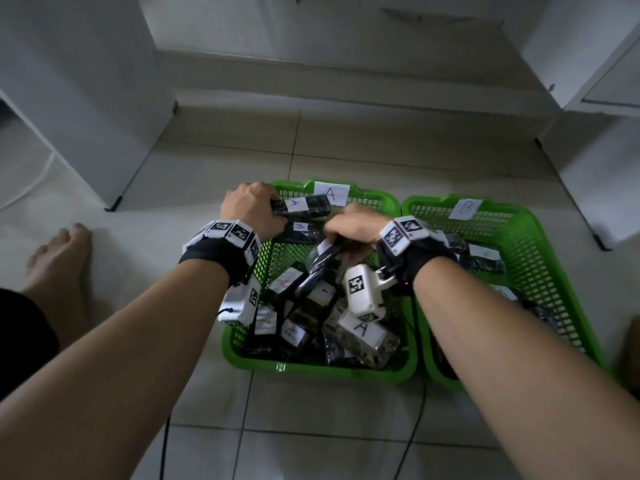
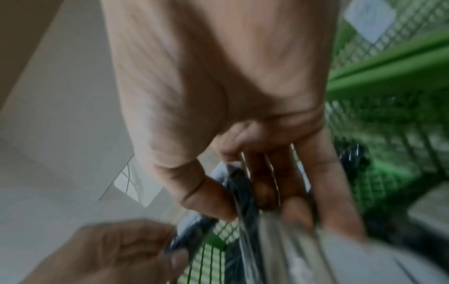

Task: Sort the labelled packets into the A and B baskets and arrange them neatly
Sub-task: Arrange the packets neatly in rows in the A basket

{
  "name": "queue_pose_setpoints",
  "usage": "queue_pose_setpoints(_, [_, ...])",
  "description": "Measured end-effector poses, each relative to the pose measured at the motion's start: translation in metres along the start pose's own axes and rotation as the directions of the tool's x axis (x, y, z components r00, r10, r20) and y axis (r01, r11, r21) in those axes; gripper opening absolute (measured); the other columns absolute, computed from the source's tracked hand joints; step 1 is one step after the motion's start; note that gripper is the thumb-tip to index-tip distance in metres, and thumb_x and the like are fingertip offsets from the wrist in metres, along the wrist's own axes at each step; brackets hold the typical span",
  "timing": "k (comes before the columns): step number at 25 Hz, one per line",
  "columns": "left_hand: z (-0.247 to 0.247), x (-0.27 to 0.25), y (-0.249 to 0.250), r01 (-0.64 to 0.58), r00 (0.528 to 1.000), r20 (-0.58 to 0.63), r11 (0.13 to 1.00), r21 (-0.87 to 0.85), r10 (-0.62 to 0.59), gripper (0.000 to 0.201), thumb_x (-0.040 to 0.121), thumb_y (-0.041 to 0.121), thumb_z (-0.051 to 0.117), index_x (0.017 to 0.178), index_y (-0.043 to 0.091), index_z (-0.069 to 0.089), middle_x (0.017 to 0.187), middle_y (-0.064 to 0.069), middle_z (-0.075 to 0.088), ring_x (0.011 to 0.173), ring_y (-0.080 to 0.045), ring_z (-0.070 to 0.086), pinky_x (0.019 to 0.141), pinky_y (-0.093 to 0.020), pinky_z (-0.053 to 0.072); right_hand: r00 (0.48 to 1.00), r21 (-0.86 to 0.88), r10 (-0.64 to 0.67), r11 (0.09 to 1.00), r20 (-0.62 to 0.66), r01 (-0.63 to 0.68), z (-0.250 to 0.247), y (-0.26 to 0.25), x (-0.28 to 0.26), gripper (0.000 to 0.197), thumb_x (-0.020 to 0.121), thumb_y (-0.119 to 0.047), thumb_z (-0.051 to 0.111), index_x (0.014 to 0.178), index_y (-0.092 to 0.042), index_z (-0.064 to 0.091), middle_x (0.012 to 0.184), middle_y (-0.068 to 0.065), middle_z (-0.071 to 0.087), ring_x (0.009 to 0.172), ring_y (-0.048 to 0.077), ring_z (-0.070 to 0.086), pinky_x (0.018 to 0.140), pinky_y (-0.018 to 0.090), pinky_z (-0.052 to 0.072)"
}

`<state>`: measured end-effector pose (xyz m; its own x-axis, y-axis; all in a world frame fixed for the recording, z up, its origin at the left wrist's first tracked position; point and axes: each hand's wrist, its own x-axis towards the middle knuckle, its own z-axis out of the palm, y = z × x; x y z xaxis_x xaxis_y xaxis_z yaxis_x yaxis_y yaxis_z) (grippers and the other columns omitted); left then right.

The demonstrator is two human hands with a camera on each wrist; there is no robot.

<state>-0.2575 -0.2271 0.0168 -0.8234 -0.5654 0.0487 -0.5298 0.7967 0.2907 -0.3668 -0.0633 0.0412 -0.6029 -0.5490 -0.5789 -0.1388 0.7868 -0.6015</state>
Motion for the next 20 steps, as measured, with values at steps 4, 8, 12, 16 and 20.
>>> queue_pose_setpoints(4, [0.012, -0.006, 0.01, -0.146, 0.974, 0.196, 0.973, 0.177, 0.11, 0.04, 0.07, 0.05, 0.079, 0.104, 0.031, 0.07, 0.091, 0.014, 0.065, 0.086, -0.012, 0.057, 0.099, -0.034, 0.029, 0.976, 0.152, 0.075, 0.983, 0.203, -0.108, -0.03, 0.025, -0.012, 0.024, 0.065, -0.007, 0.067, 0.088, -0.002, 0.063, 0.087, 0.022, 0.066, 0.081, 0.035, 0.063, 0.087, 0.055, 0.051])
queue_pose_setpoints(8, [0.017, -0.006, 0.015, -0.195, 0.95, 0.292, 0.945, 0.262, 0.115, 0.03, 0.078, 0.037, 0.076, 0.104, 0.025, 0.067, 0.092, 0.011, 0.066, 0.082, -0.012, 0.059, 0.101, -0.035, 0.026, 0.996, 0.233, 0.077, 0.97, -0.042, -0.065, -0.055, 0.045, -0.019, 0.023, 0.065, -0.009, 0.072, 0.087, -0.001, 0.069, 0.085, 0.019, 0.07, 0.078, 0.032, 0.067, 0.087, 0.052, 0.056])
queue_pose_setpoints(12, [0.02, -0.005, 0.024, -0.207, 0.932, 0.331, 0.968, 0.144, 0.15, 0.029, 0.08, 0.018, 0.071, 0.108, 0.025, 0.066, 0.102, 0.008, 0.068, 0.094, -0.015, 0.064, 0.105, -0.036, 0.04, 0.986, 0.224, 0.088, 0.973, -0.143, -0.054, -0.06, 0.051, -0.02, 0.018, 0.078, 0.005, 0.077, 0.09, 0.002, 0.064, 0.092, 0.023, 0.073, 0.071, 0.028, 0.073, 0.066, 0.039, 0.063])
queue_pose_setpoints(16, [0.032, -0.006, 0.03, -0.232, 0.894, 0.416, 0.966, 0.113, 0.166, 0.038, 0.08, 0.006, 0.068, 0.114, 0.023, 0.066, 0.118, -0.001, 0.066, 0.102, -0.021, 0.065, 0.092, -0.032, 0.055, 0.975, 0.112, 0.042, 0.994, -0.217, -0.018, -0.046, 0.057, -0.012, 0.077, 0.074, 0.009, 0.082, 0.142, -0.008, 0.05, 0.123, 0.017, 0.065, 0.074, 0.026, 0.076, 0.067, 0.038, 0.065])
queue_pose_setpoints(20, [0.034, -0.007, 0.034, -0.196, 0.897, 0.425, 0.971, 0.137, 0.121, 0.038, 0.078, 0.006, 0.065, 0.112, 0.022, 0.063, 0.113, -0.006, 0.065, 0.1, -0.027, 0.064, 0.088, -0.037, 0.056, 0.979, 0.164, -0.044, 0.983, -0.2, 0.078, -0.048, 0.067, -0.008, 0.089, 0.072, 0.011, 0.082, 0.143, -0.031, 0.049, 0.132, 0.014, 0.06, 0.079, 0.025, 0.076, 0.059, 0.03, 0.062])
